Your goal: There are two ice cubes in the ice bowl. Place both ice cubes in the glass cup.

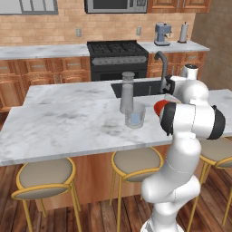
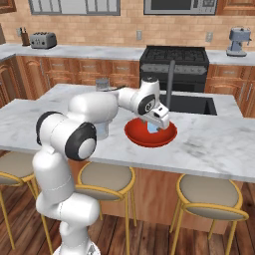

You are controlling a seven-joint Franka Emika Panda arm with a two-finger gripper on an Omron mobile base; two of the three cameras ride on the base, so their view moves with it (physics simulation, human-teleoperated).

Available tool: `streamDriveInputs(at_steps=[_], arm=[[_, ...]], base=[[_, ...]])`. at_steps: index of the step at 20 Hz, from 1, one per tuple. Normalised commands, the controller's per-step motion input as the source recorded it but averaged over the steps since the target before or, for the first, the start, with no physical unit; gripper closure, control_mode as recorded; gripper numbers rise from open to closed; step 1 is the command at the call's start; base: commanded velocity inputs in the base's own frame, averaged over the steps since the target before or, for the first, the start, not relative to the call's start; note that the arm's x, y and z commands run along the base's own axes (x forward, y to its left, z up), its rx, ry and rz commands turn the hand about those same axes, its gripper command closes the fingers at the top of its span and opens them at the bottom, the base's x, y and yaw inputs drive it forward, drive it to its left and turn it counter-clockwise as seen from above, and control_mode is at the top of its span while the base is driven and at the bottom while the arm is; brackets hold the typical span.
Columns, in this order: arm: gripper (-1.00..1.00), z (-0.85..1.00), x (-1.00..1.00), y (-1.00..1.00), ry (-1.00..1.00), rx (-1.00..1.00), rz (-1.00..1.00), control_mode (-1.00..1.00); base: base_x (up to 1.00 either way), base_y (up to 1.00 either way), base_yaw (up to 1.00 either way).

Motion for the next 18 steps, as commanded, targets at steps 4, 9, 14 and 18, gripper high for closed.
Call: streamDriveInputs(at_steps=[4, 9, 14, 18], arm=[[-1.00, -0.09, 0.34, 0.00, 0.00, 0.00, 0.00, -1.00], [-1.00, -0.04, 0.21, -0.01, 0.00, 0.00, 0.00, -1.00], [-1.00, -0.15, 0.02, -0.04, 0.00, 0.00, 0.00, -1.00], [-1.00, -0.18, 0.00, -0.01, 0.00, 0.00, 0.00, -1.00]], base=[[0.00, 0.00, 0.00], [0.00, 0.00, 0.00], [0.00, 0.00, 0.00], [0.00, 0.00, 0.00]])
